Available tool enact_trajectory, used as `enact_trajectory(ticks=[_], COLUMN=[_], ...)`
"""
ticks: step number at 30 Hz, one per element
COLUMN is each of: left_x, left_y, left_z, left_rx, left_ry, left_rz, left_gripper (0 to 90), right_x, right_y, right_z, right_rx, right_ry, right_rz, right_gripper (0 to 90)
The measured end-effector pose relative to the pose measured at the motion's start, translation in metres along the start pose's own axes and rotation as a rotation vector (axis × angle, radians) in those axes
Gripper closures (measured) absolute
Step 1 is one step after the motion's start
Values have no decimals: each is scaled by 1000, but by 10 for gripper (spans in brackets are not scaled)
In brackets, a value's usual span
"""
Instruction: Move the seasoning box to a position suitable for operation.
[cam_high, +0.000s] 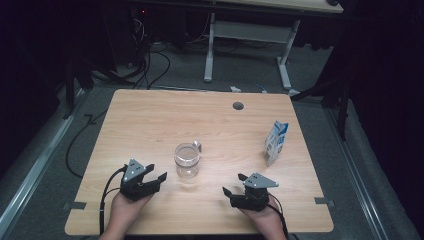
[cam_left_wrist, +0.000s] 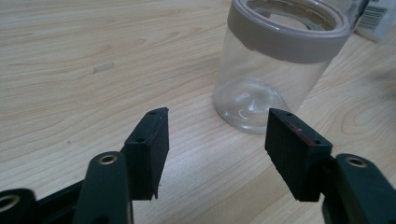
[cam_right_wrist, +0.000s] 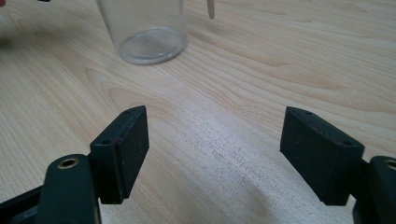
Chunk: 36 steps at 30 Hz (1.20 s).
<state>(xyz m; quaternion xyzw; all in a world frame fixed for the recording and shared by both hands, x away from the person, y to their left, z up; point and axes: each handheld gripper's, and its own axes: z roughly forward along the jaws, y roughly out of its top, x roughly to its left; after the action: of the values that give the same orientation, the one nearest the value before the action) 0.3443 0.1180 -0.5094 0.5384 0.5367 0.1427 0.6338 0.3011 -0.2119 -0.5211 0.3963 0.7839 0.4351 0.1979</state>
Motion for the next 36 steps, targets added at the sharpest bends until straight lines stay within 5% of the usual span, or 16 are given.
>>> enact_trajectory(ticks=[15, 22, 33, 36], left_x=[-11, -7, -8, -12], left_y=[12, 16, 18, 18], left_z=[31, 42, 47, 48], left_rx=[-14, -16, -47, -42], left_ry=[-6, 22, 17, 6], left_rz=[26, 47, 62, 71], left_gripper=[492, 563, 877, 898], right_x=[-4, -5, -5, -5], right_y=[1, 0, 0, -1], right_z=[0, 0, 0, 1], right_rx=[8, 7, 8, 8], right_ry=[4, 6, 4, 5], right_rz=[42, 46, 44, 40], right_gripper=[279, 288, 300, 301])
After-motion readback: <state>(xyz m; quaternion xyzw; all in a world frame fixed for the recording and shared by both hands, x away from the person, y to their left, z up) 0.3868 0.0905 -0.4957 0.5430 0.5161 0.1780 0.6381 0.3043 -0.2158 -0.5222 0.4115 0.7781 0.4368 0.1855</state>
